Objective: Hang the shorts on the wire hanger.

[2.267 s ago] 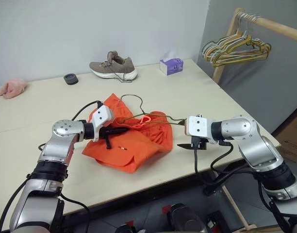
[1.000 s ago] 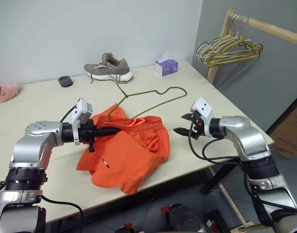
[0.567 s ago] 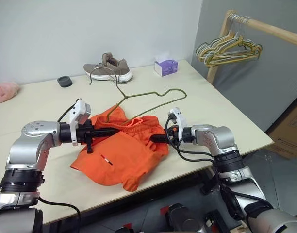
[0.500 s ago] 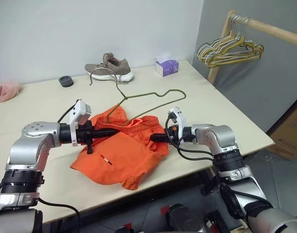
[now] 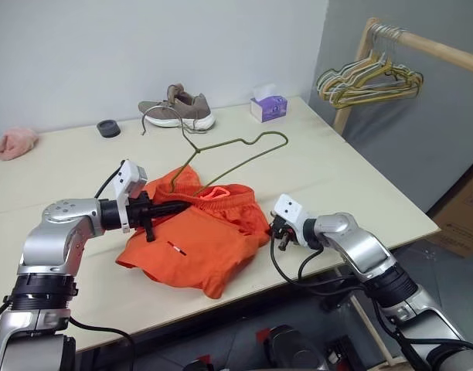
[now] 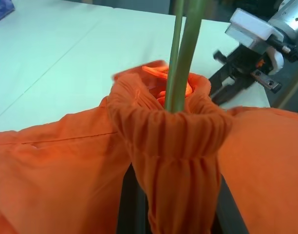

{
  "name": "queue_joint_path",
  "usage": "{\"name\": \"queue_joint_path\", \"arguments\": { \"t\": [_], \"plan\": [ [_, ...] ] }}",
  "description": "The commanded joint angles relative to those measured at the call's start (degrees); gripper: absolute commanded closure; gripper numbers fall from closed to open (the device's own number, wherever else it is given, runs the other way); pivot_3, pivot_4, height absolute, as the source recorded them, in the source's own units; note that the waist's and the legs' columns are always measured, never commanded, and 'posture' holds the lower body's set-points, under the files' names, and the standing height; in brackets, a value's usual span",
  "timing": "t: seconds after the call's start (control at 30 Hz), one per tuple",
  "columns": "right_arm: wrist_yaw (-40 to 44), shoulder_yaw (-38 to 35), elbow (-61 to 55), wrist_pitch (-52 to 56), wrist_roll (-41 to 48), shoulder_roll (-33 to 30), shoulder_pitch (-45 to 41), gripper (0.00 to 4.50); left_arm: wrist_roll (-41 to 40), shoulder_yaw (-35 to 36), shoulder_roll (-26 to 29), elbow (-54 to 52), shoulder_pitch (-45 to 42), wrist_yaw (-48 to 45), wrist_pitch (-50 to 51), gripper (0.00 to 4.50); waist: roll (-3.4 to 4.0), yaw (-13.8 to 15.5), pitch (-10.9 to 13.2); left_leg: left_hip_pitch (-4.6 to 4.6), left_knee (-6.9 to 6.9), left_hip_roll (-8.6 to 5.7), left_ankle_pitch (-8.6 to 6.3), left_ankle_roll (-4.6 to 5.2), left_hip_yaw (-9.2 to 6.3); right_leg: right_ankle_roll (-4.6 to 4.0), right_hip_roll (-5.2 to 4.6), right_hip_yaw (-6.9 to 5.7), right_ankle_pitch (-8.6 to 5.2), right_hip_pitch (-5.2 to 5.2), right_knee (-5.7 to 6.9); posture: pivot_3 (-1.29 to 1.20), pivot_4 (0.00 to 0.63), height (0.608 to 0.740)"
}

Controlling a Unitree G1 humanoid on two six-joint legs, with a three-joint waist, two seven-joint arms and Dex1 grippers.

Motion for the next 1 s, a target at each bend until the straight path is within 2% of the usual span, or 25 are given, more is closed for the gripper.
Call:
{"name": "queue_joint_path", "arguments": {
  "t": [0.03,0.1,0.37,0.67,1.0],
  "plan": [
    [1.76,-2.55,-5.12,-0.34,1.85,-0.38,0.29,4.26,-1.21,0.64,0.18,-2.68,0.89,-0.49,0.23,4.5,0.0,0.02,0.0,0.0,0.0,0.01,0.0,0.0,-0.01,0.0,0.01,-0.01,0.0,0.0,0.0,-0.28,0.0,0.74],
    [2.11,-3.05,-6.6,-0.52,1.49,-1.66,0.57,3.8,-1.02,0.37,-0.04,-3.09,1.78,-0.29,0.36,4.5,0.0,0.19,0.0,-0.01,0.0,0.01,0.0,0.0,-0.01,0.0,0.01,0.0,0.0,0.0,0.0,-0.27,0.0,0.74],
    [12.71,-5.64,-20.67,-0.67,7.03,-13.08,4.61,1.08,-1.06,-0.29,-1.2,-5.96,4.82,0.72,1.02,4.5,-0.05,1.09,-0.03,-0.03,-0.01,-0.03,-0.01,0.0,-0.02,-0.02,-0.04,-0.05,-0.02,0.02,-0.08,-0.28,0.003,0.74],
    [13.94,-5.85,-26.08,-2.46,9.53,-13.34,5.48,1.08,-0.76,-1.84,-1.91,-5.87,4.78,0.72,2.45,4.5,-0.1,0.45,-0.07,0.03,0.0,-0.02,0.0,0.0,0.01,-0.01,-0.03,-0.03,-0.01,0.06,-0.05,-0.28,0.006,0.74],
    [14.17,-4.91,-27.39,1.96,14.13,-11.3,3.15,1.08,0.19,-3.2,-2.34,-5.48,4.67,1.44,2.99,4.5,-0.14,0.53,-0.1,0.01,0.0,-0.02,-0.01,0.0,-0.01,-0.01,-0.04,-0.04,-0.01,0.06,-0.07,-0.28,0.009,0.74]
  ]
}}
